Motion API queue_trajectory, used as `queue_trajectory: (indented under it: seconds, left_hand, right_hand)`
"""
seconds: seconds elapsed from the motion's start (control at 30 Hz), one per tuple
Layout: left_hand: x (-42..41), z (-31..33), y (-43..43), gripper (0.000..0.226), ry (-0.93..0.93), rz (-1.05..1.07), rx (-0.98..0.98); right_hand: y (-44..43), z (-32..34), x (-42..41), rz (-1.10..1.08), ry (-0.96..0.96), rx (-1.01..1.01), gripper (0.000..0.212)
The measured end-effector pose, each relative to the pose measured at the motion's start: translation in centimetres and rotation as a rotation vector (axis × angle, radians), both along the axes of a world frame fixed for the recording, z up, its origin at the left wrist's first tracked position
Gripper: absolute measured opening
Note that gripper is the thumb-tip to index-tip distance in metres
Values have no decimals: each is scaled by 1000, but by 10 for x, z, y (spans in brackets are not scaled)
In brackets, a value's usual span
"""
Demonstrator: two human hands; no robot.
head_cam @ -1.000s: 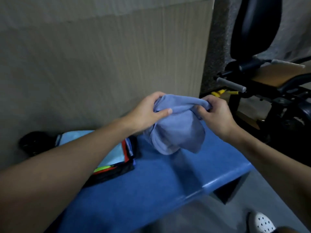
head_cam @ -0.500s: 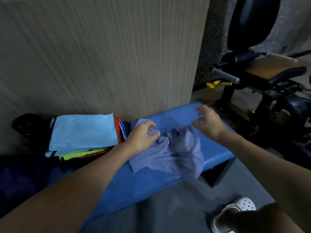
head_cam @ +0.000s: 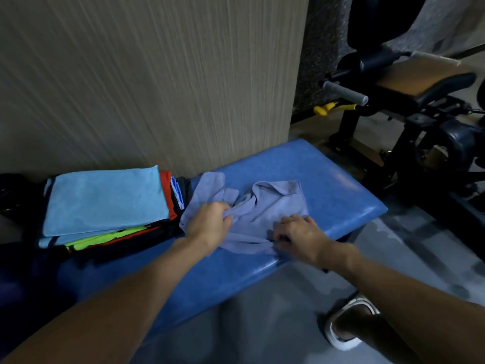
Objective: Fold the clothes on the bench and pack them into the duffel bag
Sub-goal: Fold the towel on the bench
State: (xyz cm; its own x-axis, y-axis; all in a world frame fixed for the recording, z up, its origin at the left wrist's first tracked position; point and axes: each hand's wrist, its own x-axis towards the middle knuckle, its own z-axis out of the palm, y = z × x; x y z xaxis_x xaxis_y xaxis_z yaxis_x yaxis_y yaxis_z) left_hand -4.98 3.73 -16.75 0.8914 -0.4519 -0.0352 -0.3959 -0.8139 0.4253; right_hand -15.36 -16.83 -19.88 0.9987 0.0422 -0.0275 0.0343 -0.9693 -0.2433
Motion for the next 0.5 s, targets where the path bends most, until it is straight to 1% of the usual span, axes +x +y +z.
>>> queue_trajectory:
  seconds: [0.03, 0.1, 0.13, 0.17, 0.2, 0.23, 0.27, 0.3, 0.37, 0.4, 0.43, 0.5]
  left_hand:
    - [2, 3, -1, 28, 26, 26, -94]
    - [4, 15, -9, 22, 18, 101, -265]
    - [5, 20, -13, 18, 3, 128, -351]
    - [5, 24, -17, 14, 6, 147, -414]
    - [5, 27, -20, 23, 28, 162, -440]
    - [3, 28, -21, 42, 62, 174, -417]
    - [1, 26, -20, 54, 71, 179, -378]
    - [-1, 22, -19, 53, 51, 188, -329]
    - [-11, 17, -17, 28, 8, 204, -258]
    - [-18, 16, -18, 24, 34, 226, -247]
    - [-24, 14, -20, 29, 88, 243, -248]
    - [-30, 10, -25, 47, 168, 233, -224]
  right_hand:
    - [-9, 5, 2, -9, -11, -96, 26]
    - [-37, 15, 9, -158, -100, -255, 26]
    - [-51, 19, 12, -267, -164, -296, 23]
    - [-62, 22, 12, -368, -221, -294, 21]
    - [-67, 22, 12, -430, -262, -261, 25]
    - [-67, 22, 11, -440, -279, -223, 30]
    - [-63, 22, 10, -404, -289, -176, 32]
    - [-56, 21, 8, -340, -303, -123, 29]
    - [-37, 19, 1, -212, -274, -2, 13]
    - [-29, 17, -2, -174, -227, 48, 8]
    - [-20, 13, -5, -160, -174, 91, 10]
    - [-6, 4, -9, -181, -101, 144, 19]
